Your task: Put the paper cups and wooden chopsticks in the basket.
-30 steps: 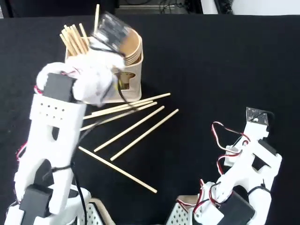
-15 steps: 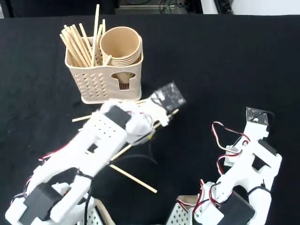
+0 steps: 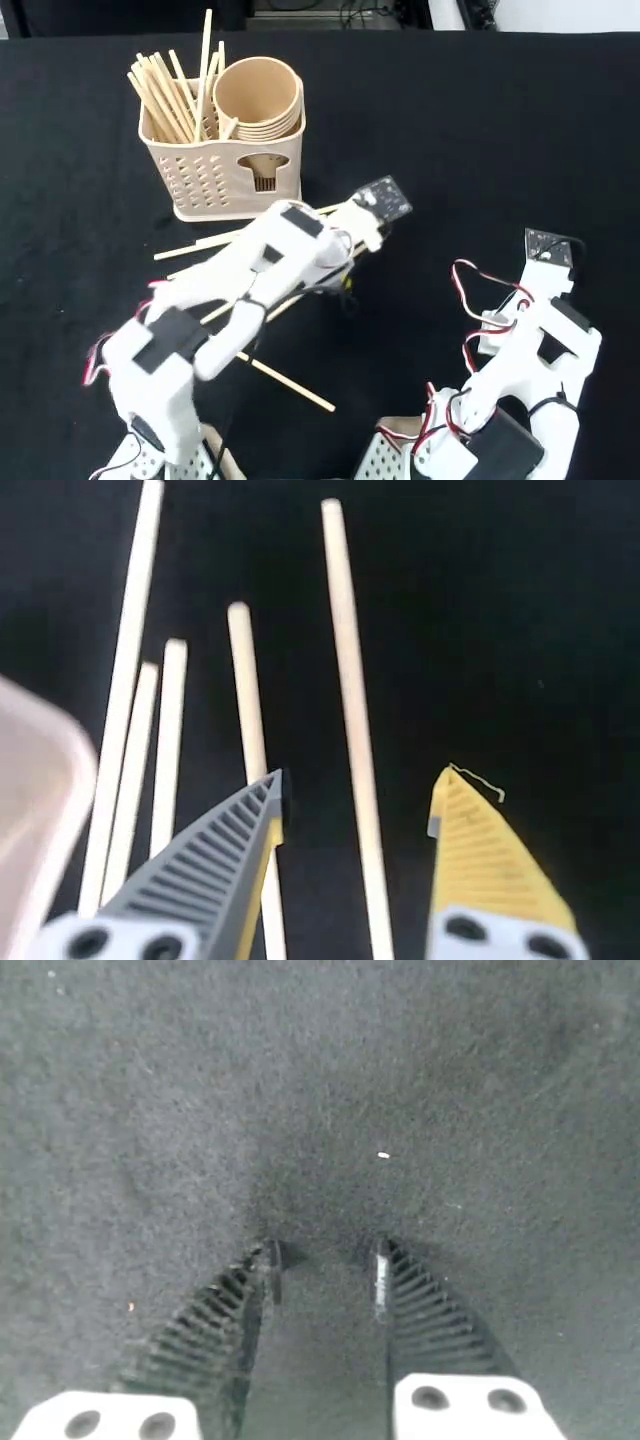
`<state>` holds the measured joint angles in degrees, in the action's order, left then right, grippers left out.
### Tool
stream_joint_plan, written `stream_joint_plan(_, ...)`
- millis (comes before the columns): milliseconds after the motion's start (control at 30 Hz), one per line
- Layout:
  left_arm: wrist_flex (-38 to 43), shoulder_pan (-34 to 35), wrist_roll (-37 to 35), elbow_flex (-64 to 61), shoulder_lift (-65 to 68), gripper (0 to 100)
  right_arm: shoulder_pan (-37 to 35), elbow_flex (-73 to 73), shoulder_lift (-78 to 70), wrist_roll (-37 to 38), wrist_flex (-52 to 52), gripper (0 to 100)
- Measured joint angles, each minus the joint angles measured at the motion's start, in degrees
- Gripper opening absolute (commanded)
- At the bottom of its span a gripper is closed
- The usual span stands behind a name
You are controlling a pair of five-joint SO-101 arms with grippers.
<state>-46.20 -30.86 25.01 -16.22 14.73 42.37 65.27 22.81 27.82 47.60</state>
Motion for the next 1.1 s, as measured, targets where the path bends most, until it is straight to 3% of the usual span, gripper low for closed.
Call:
stream_joint_plan(800, -0.2, 3.5, -4.0, 17.8, 14.5, 24, 0.0, 0.4, 0.3, 0.8, -0.1, 15.1)
stream_joint_plan(1100, -5.6, 3.6, -4.9, 23.5, 17.1, 23, 0.0, 0.4, 0.3, 1.0, -0.1, 15.1)
